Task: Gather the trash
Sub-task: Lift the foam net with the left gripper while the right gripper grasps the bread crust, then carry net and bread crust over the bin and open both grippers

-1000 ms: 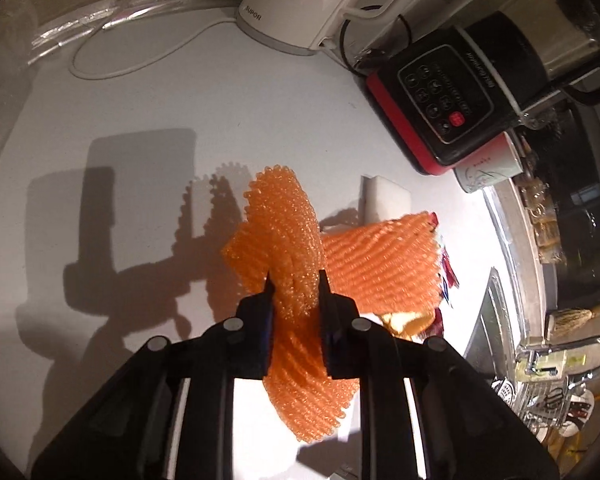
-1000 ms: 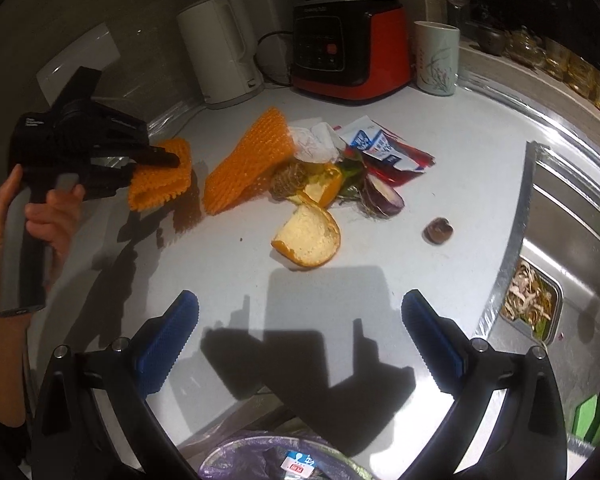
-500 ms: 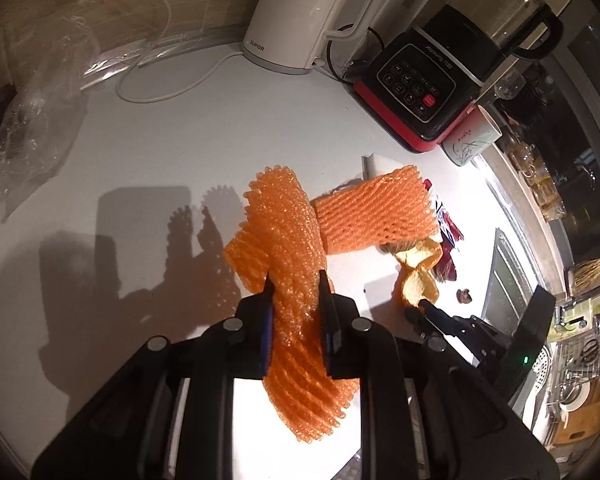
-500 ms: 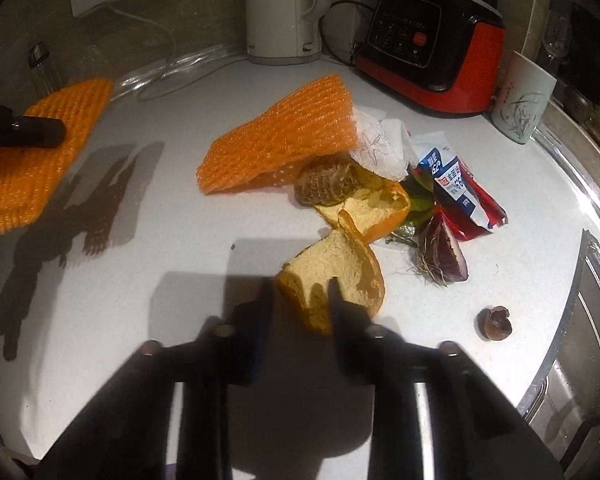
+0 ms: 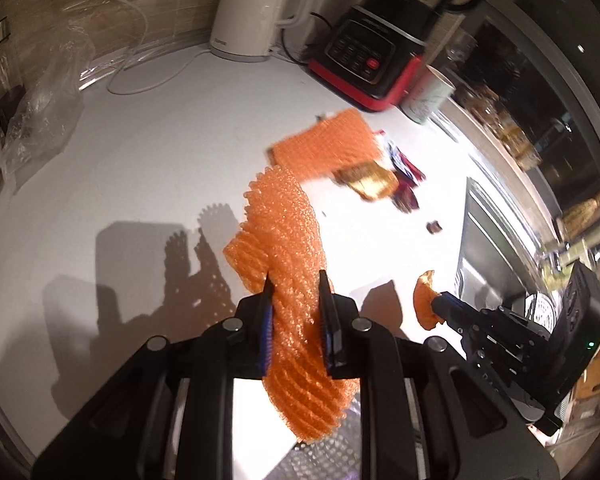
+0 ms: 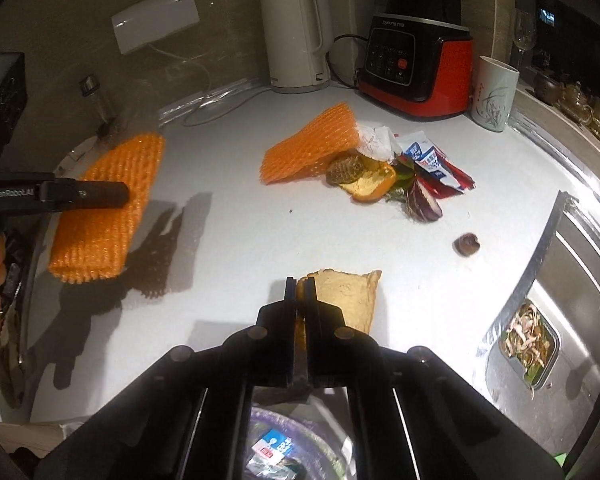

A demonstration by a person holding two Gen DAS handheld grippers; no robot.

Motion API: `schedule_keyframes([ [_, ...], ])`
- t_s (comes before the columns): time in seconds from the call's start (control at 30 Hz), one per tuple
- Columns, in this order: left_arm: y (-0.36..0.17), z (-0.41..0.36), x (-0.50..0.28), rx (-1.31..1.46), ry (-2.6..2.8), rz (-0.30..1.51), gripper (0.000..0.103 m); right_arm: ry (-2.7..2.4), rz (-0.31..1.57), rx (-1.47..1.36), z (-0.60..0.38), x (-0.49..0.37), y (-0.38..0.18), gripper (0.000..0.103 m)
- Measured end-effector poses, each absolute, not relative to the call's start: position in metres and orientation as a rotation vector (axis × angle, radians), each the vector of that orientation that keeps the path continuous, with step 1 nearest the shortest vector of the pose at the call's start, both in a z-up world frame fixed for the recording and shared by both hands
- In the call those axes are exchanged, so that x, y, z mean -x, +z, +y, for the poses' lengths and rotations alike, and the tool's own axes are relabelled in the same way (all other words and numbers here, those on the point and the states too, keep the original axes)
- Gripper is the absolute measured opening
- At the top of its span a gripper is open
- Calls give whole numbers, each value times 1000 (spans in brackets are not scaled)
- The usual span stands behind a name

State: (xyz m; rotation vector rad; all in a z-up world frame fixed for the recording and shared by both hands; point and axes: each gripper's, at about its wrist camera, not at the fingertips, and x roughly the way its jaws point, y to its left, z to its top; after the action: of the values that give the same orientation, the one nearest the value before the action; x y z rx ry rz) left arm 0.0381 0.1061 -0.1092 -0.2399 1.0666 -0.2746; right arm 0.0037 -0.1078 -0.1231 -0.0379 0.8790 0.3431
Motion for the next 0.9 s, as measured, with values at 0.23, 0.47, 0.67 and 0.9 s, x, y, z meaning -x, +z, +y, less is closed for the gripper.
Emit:
schedule_keyframes([
  [0.23, -121, 64, 47, 179, -391, 1112, 18, 353, 906, -17, -119, 99, -123, 5],
  [0.47, -178, 22, 122, 54, -466, 1159, 18, 333, 942, -41, -128, 171, -135, 5],
  [0.67, -233, -10, 160, -97, -481, 1157, 18, 303, 966, -64, -138, 200, -143, 5],
  [0.9, -305, -29, 162, -141, -499, 1266, 20, 273, 993, -74, -146, 212, -155, 5],
])
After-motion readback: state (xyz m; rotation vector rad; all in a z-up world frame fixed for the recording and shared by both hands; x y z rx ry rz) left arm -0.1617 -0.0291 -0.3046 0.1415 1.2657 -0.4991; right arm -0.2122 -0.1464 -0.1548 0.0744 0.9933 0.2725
